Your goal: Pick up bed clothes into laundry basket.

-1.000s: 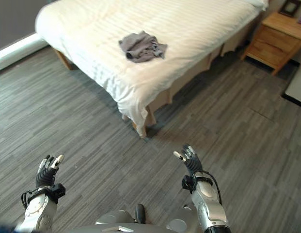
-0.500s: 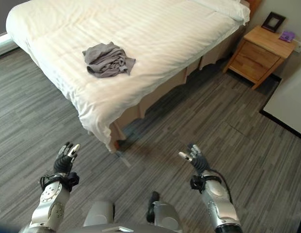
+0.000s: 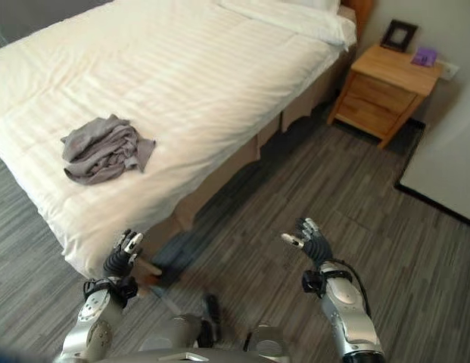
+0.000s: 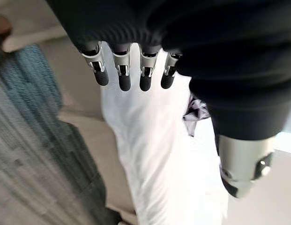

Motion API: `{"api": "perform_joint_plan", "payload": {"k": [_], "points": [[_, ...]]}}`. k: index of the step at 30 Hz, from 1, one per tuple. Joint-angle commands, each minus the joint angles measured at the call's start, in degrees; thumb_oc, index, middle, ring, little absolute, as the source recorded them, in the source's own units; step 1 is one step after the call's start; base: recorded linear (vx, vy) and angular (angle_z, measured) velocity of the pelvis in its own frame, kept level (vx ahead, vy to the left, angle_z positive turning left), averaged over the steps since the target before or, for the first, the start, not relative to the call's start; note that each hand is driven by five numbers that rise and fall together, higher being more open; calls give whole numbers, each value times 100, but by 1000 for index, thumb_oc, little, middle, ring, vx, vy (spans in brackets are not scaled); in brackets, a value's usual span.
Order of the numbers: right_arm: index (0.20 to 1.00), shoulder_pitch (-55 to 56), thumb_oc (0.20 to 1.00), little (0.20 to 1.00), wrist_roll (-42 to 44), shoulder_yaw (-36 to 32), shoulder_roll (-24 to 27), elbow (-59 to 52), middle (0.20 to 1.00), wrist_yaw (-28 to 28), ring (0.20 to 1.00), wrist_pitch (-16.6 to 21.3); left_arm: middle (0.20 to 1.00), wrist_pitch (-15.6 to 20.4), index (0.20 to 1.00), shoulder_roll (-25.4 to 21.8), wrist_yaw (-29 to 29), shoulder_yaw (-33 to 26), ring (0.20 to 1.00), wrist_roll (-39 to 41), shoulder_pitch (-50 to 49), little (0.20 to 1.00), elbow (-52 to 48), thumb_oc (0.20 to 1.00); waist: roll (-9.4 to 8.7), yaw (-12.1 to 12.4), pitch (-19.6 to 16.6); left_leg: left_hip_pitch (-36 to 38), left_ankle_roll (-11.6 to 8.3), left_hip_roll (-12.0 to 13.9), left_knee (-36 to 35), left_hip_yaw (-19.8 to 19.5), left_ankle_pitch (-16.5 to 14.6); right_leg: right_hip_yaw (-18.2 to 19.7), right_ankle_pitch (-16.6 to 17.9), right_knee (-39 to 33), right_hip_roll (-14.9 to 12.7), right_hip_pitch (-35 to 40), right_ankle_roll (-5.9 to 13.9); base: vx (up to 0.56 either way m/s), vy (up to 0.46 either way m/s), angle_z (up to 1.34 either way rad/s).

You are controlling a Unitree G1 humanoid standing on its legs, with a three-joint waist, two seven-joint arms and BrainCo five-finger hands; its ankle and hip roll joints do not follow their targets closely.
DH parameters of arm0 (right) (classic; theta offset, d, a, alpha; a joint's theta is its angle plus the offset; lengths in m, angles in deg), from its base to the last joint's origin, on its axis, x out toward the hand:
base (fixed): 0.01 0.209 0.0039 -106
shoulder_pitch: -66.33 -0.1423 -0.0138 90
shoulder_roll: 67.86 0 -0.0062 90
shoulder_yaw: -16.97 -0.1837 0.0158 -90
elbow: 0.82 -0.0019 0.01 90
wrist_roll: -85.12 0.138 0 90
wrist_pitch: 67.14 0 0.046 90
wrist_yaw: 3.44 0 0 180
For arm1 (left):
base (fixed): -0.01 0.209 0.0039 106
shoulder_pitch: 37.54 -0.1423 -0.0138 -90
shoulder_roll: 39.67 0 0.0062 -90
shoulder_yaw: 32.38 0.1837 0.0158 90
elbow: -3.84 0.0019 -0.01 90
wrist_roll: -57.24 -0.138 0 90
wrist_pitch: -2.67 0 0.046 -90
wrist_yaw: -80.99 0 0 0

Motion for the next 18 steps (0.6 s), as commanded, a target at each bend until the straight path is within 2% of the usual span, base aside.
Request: {"api": "perform_joint_plan", "payload": {"k": [1,2,3,4,5,6,7,8,9,10,11,16,17,18], "points": [[1000,-234,1000,1000,-229,-221,89,-292,1000,23,1000,307,1000,304,1000,-407,90,-429,1000,-335,97,1000,-402,1000,-8,32,262,384,-1157,711,-277,-731,80,1205,1125,-2998,-229,238,313,198,49,62],[1000,-233,1000,1000,-231,-218,88,-294,1000,24,1000,305,1000,304,1000,-406,90,-432,1000,-336,94,1000,-403,1000,2,28,259,395,-1161,722,-293,-734,82,1193,1130,-3018,-217,254,311,263,-27,67],[1000,-283,1000,1000,-202,-242,78,-308,1000,59,1000,273,1000,342,1000,-440,126,-493,1000,-324,94,1000,-474,1000,-54,-4,239,496,-1234,722,-350,-786,25,1200,1164,-3642,-265,164,367,141,-52,75],[1000,-283,1000,1000,-201,-240,77,-309,1000,59,1000,271,1000,339,1000,-442,127,-496,1000,-324,91,1000,-478,1000,-41,-16,252,513,-1237,738,-349,-798,18,1175,1178,-3684,-251,212,366,303,-141,54],[1000,-315,1000,1000,-193,-295,117,-285,1000,122,1000,273,1000,360,1000,-461,174,-497,1000,-286,111,1000,-486,1000,-121,-93,258,623,-1305,702,-368,-986,-78,1496,1021,-4692,32,303,465,166,-91,34],[1000,-320,1000,1000,-193,-295,116,-284,1000,123,1000,273,1000,360,1000,-462,175,-498,1000,-286,115,1000,-486,1000,-117,-94,256,613,-1308,708,-374,-987,-59,1487,1067,-4747,41,317,459,279,-174,22],[1000,-309,1000,1000,-230,-370,167,-236,1000,223,1000,305,1000,363,1000,-461,171,-467,1000,-294,100,1000,-471,1000,-147,-145,219,618,-1333,679,-379,-1215,-111,1897,901,-5240,326,357,526,117,-84,50],[1000,-306,1000,1000,-230,-369,169,-231,1000,224,1000,308,1000,362,1000,-459,172,-465,1000,-294,94,1000,-475,1000,-137,-159,214,619,-1335,687,-377,-1231,-120,1876,900,-5259,330,376,524,227,-211,63],[1000,-273,1000,1000,-286,-419,242,-212,1000,312,1000,342,1000,367,1000,-411,165,-438,1000,-290,3,1000,-452,1000,-193,-158,142,617,-1390,702,-404,-1462,-128,1933,896,-5499,509,409,508,110,-129,91],[1000,-272,1000,1000,-286,-418,243,-212,1000,312,1000,342,1000,367,1000,-410,165,-438,1000,-290,2,1000,-453,1000,-191,-165,141,616,-1390,703,-404,-1469,-127,1926,896,-5502,508,413,508,153,-248,101],[1000,-266,1000,1000,-303,-441,290,-263,1000,291,1000,306,1000,362,1000,-343,130,-436,1000,-321,-113,1000,-482,1000,-229,-83,98,592,-1429,764,-394,-1571,-83,1836,825,-5355,479,495,457,61,-211,121],[1000,-498,1000,1000,-176,-320,554,-151,1000,332,1000,288,1000,348,1000,-121,228,-487,1000,-11,-289,1000,-474,1000,-197,117,47,356,-1633,1027,-347,-2159,127,1589,431,-5417,744,775,157,37,-321,59],[1000,-548,1000,1000,-121,-316,657,-161,1000,378,1000,286,1000,338,1000,-59,277,-448,1000,60,-292,1000,-413,1000,-191,203,66,183,-1691,1036,-258,-2358,219,1444,351,-5436,799,844,46,3,-342,65],[1000,-572,1000,1000,-119,-337,707,-160,1000,408,1000,300,1000,326,1000,-50,276,-407,1000,66,-266,1000,-389,1000,-193,208,85,78,-1713,1000,-158,-2416,244,1358,334,-5448,794,873,15,6,-221,101]]}}
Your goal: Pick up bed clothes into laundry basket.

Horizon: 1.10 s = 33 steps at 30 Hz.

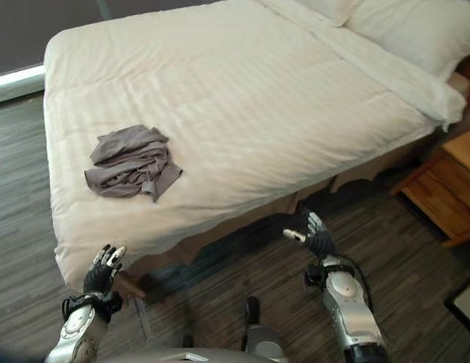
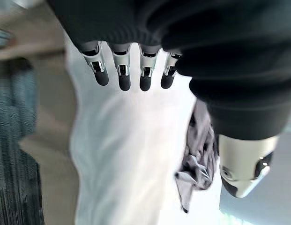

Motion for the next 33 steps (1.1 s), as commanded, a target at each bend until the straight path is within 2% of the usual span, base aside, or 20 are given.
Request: {"api": "perform_joint_plan", "payload": {"k": [1,2,3,4,6,7,9,10,11,12,13,15,16,17,18,19,20,23,26,33], "points": [[1000,-8,1000,1000,99,-144,148,-460,1000,123,1000,309,1000,232,1000,-417,65,-63,1000,72,298,1000,-309,1000,-169,-65,130,-630,-64,-60,-124,-273,604,105,-1095,893,-381,39,137,-62,-142,97],[1000,-56,1000,1000,95,-251,264,-475,1000,226,1000,341,1000,204,1000,-426,72,85,1000,114,444,1000,-218,1000,-230,-112,220,-900,-62,-122,311,206,509,-213,-1114,881,-534,126,119,-68,-79,86],[1000,-62,1000,1000,95,-254,264,-473,1000,226,1000,342,1000,204,1000,-426,72,84,1000,114,450,1000,-217,1000,-234,-119,207,-936,-59,-132,320,198,528,-220,-1088,867,-542,105,121,-86,-135,63],[1000,-84,1000,1000,38,-264,285,-460,1000,238,1000,352,1000,184,1000,-434,65,97,1000,112,466,1000,-245,1000,-239,-150,182,-884,-18,-114,359,529,375,-388,-1155,898,-579,135,121,4,-59,116],[1000,-115,1000,1000,34,-291,237,-497,1000,271,1000,349,1000,261,1000,-702,33,-68,1000,-349,431,1000,-577,1000,-105,-169,64,-821,-54,-139,9,495,540,-423,-1088,723,-520,227,132,60,-28,102],[1000,-116,1000,1000,34,-286,230,-499,1000,271,1000,348,1000,254,1000,-703,35,-76,1000,-358,422,1000,-589,1000,-110,-173,63,-804,-57,-133,-22,495,554,-424,-1091,723,-516,230,129,122,32,17],[1000,-72,1000,1000,270,-243,53,-505,1000,203,1000,384,1000,349,1000,-1320,161,-468,1000,-814,687,1000,-925,1000,32,-302,-27,-598,-56,-96,-338,513,617,-360,-1134,694,-465,284,138,127,66,2],[1000,-62,1000,1000,311,-189,3,-519,1000,148,1000,376,1000,339,1000,-1538,230,-599,1000,-989,805,1000,-918,1000,50,-339,-44,-553,-63,-85,-368,554,606,-328,-1127,664,-458,296,141,98,84,17],[1000,-40,1000,1000,388,-92,-69,-500,1000,55,1000,355,1000,343,1000,-1954,275,-762,1000,-1271,1061,1000,-837,1000,76,-408,-49,-450,-81,-61,-401,657,556,-253,-1129,594,-445,344,156,56,57,-1],[1000,-51,1000,1000,387,-94,-80,-499,1000,55,1000,354,1000,348,1000,-1967,275,-764,1000,-1271,1077,1000,-825,1000,64,-401,-43,-466,-79,-64,-401,663,581,-247,-1096,579,-446,332,154,48,66,-36],[1000,-54,1000,1000,400,1,-84,-492,1000,-46,1000,325,1000,350,1000,-2441,273,-838,1000,-1446,1384,1000,-643,1000,80,-460,-46,-423,-88,-48,-401,761,551,-187,-1049,501,-435,345,174,23,58,-52],[1000,-9,1000,1000,366,167,-12,-508,1000,-202,1000,264,1000,344,1000,-3088,289,-849,1000,-1473,1862,1000,-241,1000,103,-594,-83,-403,-107,-30,-401,888,524,-91,-984,403,-428,347,213,42,65,-53],[1000,-15,1000,1000,365,158,-32,-509,1000,-202,1000,263,1000,368,1000,-3120,287,-824,1000,-1459,1905,1000,-191,1000,87,-572,-75,-399,-107,-29,-401,901,520,-79,-978,393,-426,349,213,19,81,-40],[1000,121,1000,1000,399,266,33,-562,1000,-322,1000,261,1000,403,1000,-3850,291,-643,1000,-1318,2626,1000,701,1000,101,-754,-85,-422,-133,-15,-401,1062,508,19,-885,305,-440,314,278,20,107,-38],[1000,318,1000,1000,464,377,62,-562,1000,-407,1000,237,1000,292,1000,-4327,169,-390,1000,-1107,3114,1000,1557,1000,130,-938,-90,-438,-141,0,-401,1168,507,82,-824,277,-454,260,319,32,131,-13],[1000,454,1000,1000,464,379,46,-570,1000,-445,1000,197,1000,225,1000,-4626,78,-199,1000,-1142,3440,1000,2028,1000,143,-1011,-92,-444,-147,7,-401,1224,505,103,-788,250,-465,229,341,29,74,-20],[1000,462,1000,1000,463,361,28,-577,1000,-445,1000,193,1000,244,1000,-4645,70,-137,1000,-1131,3511,1000,2080,1000,132,-990,-92,-447,-147,7,-401,1224,505,102,-786,246,-465,228,342,21,49,-18],[1000,824,1000,1000,527,444,-71,-577,1000,-563,1000,112,1000,61,1000,-5340,-104,424,1000,-1397,4389,1000,3308,1000,156,-1170,-107,-437,-168,14,-401,1347,483,173,-705,171,-487,191,410,36,57,-41],[1000,1059,1000,1000,470,530,5,-611,1000,-716,1000,61,1000,-54,1000,-5719,-254,968,1000,-1575,5314,1000,4369,1000,144,-1341,-53,-481,-194,41,-401,1482,495,258,-645,151,-499,98,475,12,54,-21],[1000,1178,1000,1000,557,480,30,-472,1000,-695,1000,32,1000,-152,1000,-5982,-258,1461,1000,-1637,6295,1000,5285,1000,37,-1431,129,-791,-237,107,-401,1643,575,367,-507,129,-474,-313,530,-35,22,-20]]}}
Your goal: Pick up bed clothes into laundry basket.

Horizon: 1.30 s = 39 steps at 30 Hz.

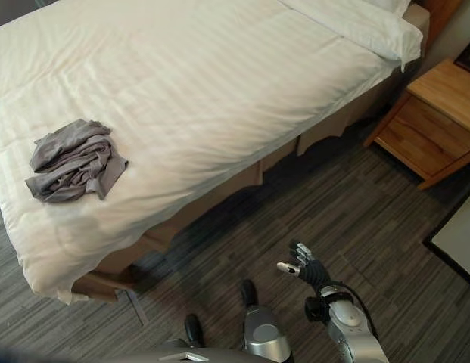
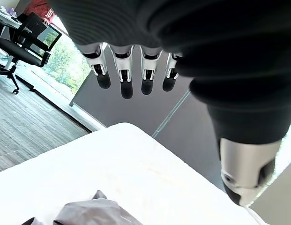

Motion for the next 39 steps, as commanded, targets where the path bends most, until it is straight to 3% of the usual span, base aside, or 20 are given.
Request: {"api": "perform_joint_plan", "payload": {"k": [1,5,11,16,17,20,21,22,23,27,30,32,33,37,38,39], "points": [[1000,-126,1000,1000,238,-26,-93,-211,1000,-8,1000,139,1000,88,1000,-513,83,220,1000,-275,330,1000,-108,1000,-393,72,7,-284,-4,137,36,-135,94,-105,-455,135,-568,11,611,-107,21,-9],[1000,-286,1000,1000,308,90,-3,-260,1000,41,1000,205,1000,116,1000,-623,249,290,1000,70,863,1000,222,1000,-519,32,413,-731,-36,184,36,-75,206,-24,-319,165,-515,-535,642,-88,21,-14],[1000,-254,1000,1000,440,127,-53,-333,1000,177,1000,318,1000,63,1000,-915,253,422,1000,-145,1094,1000,589,1000,-709,-38,837,-1175,-98,277,36,134,295,122,-140,164,-448,-1112,669,-30,-6,-19],[1000,-254,1000,1000,555,92,-101,-155,1000,397,1000,490,1000,116,1000,-1009,355,748,1000,-104,1596,1000,595,1000,-801,-196,1060,-1688,-162,341,36,240,350,215,32,132,-361,-1682,705,-52,-18,-14],[1000,-293,1000,1000,553,130,-124,-77,1000,472,1000,505,1000,118,1000,-958,381,792,1000,-65,1640,1000,600,1000,-779,-214,1062,-1761,-207,367,36,211,187,223,-48,97,-323,-1757,759,49,-6,-7],[1000,-476,1000,1000,712,234,-141,-38,1000,567,1000,565,1000,67,1000,-886,364,1038,1000,-291,1762,1000,693,1000,-790,-296,1118,-1981,-229,386,36,241,208,226,3,87,-281,-1999,764,2,-45,-12],[1000,-524,1000,1000,787,272,-167,-40,1000,585,1000,594,834,55,834,-828,365,1136,834,-318,1829,834,732,834,-815,-312,1121,-2052,-236,393,36,233,222,216,16,84,-264,-2064,762,-11,-70,-6],[1000,-562,1000,1000,807,358,-167,-37,1000,618,1000,593,247,19,247,-690,328,1212,247,-464,1770,247,790,247,-856,-332,1165,-2118,-246,412,36,237,231,211,25,80,-249,-2128,751,-1,-64,0],[1000,-564,1000,1000,795,397,-160,-33,1000,613,1000,584,200,10,200,-637,322,1263,200,-584,1741,200,794,200,-860,-335,1182,-2126,-248,410,36,232,231,208,27,80,-240,-2150,749,9,-52,5],[1000,-483,1000,1000,653,371,-76,-111,1000,555,1000,671,200,21,200,-466,45,1860,200,-2061,1397,200,603,200,-855,-317,1234,-2058,-240,405,36,245,206,218,-1,69,-237,-2089,763,12,-11,5],[1000,-451,1000,1000,594,312,-18,-93,1000,506,1000,727,200,133,200,-369,165,1924,200,-1940,1466,200,25,200,-803,-283,1203,-2036,-204,338,36,234,350,171,79,69,-286,-2031,715,-73,-39,3],[1000,-441,1000,1000,581,276,1,-80,1000,462,1000,711,200,351,200,-259,396,1776,200,-1335,1401,200,-1365,200,-645,-162,1083,-1814,-182,263,36,101,284,95,-16,69,-383,-1698,708,69,14,15],[1000,-420,1000,1000,517,254,10,-50,1000,423,1000,678,200,492,200,-113,507,1402,200,-823,1070,200,-2185,200,-563,-104,1002,-1652,-167,220,36,31,243,43,-82,69,-439,-1483,704,89,17,22],[1000,-397,1000,1000,319,224,79,54,1000,353,1000,615,200,733,200,147,442,793,200,-202,308,200,-3336,200,-454,-56,822,-1339,-133,166,36,-61,152,-44,-190,70,-503,-1122,689,96,27,35],[1000,-350,1000,1000,134,193,49,173,1000,285,1000,537,200,1013,200,609,555,459,200,176,-157,200,-4364,200,-389,-6,562,-953,-100,134,36,-113,50,-127,-347,103,-550,-708,670,163,35,11],[1000,-389,1000,1000,97,183,37,200,1000,247,1000,531,200,1056,200,893,579,322,200,294,-367,200,-4506,200,-375,4,452,-843,-81,115,36,-145,22,-136,-380,114,-557,-595,668,200,50,12]]}}
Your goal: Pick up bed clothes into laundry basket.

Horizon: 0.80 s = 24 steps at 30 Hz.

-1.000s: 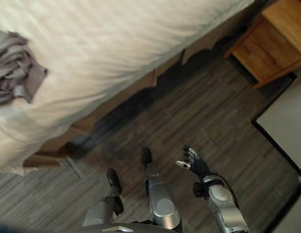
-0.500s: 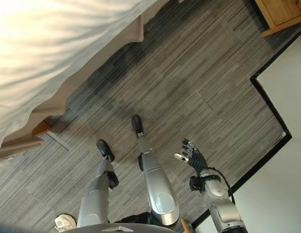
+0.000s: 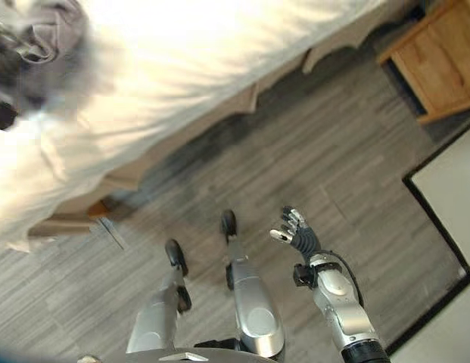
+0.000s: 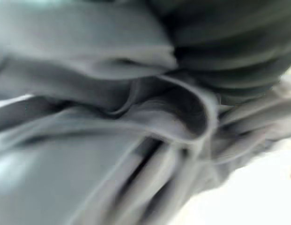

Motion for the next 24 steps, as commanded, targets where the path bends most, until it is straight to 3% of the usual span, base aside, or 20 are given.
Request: {"api": "perform_joint_plan", "payload": {"k": [1,2,4,7,9,12,16,19,24], "points": [[1000,560,1000,1000,-270,-42,117,-153,1000,-101,1000,108,200,678,200,926,190,-794,200,1069,-75,200,230,200,40,-215,-573,314,69,158,33,-260,-213,-69,-715,98,-480,615,703,201,55,16],[1000,456,1000,1000,-382,-120,30,-100,1000,-16,1000,106,200,761,200,2004,202,-1017,200,1462,-646,200,-228,200,52,-191,-817,591,125,131,33,-296,-316,-70,-815,129,-487,890,676,192,71,14],[1000,354,1000,1000,-398,-258,-54,-170,1000,30,1000,101,200,744,200,2908,-6,-1095,200,1919,-1357,200,-705,200,65,-191,-1064,815,176,131,33,-298,-359,-15,-913,261,-483,1065,640,130,63,-5],[1000,222,1000,1000,-531,-378,-136,-293,1000,29,1000,67,200,550,200,3513,-273,-1199,200,1809,-2371,200,-1249,200,30,-153,-1448,1137,252,133,33,-307,-438,44,-1023,373,-466,1344,589,58,15,-10],[1000,249,1000,1000,-507,-469,-232,-351,1000,48,1000,31,200,338,200,4008,-631,-1220,200,2245,-3190,200,-1369,200,-2,-106,-1641,1283,287,147,33,-307,-494,75,-1066,324,-442,1531,565,20,-10,0],[1000,307,1000,1000,-500,-462,-310,-446,1000,17,1000,17,200,214,200,4164,-744,-1147,200,2286,-3530,200,-1471,200,10,-105,-1747,1347,301,167,33,-309,-504,97,-1118,323,-418,1593,543,0,0,0],[1000,502,1000,1000,-350,-454,-461,-589,1000,12,1000,55,200,-72,200,4632,-1094,-745,200,3131,-4248,200,-1667,200,18,-111,-1739,1450,322,234,33,-313,-496,157,-1245,471,-343,1621,497,-3,-22,-2],[1000,572,1000,1000,-278,-512,-450,-594,1000,42,1000,92,200,-103,200,4432,-1270,-548,200,2839,-4244,200,-1810,200,38,-150,-1702,1487,312,278,33,-278,-494,184,-1295,569,-298,1592,482,5,-41,-3],[1000,668,1000,1000,-133,-903,-386,-763,1000,198,1000,245,200,50,200,4288,-1170,-739,200,2687,-4082,200,-1903,200,146,-300,-1575,1538,289,368,33,-182,-460,356,-1420,847,-191,1400,431,12,-49,-7]]}}
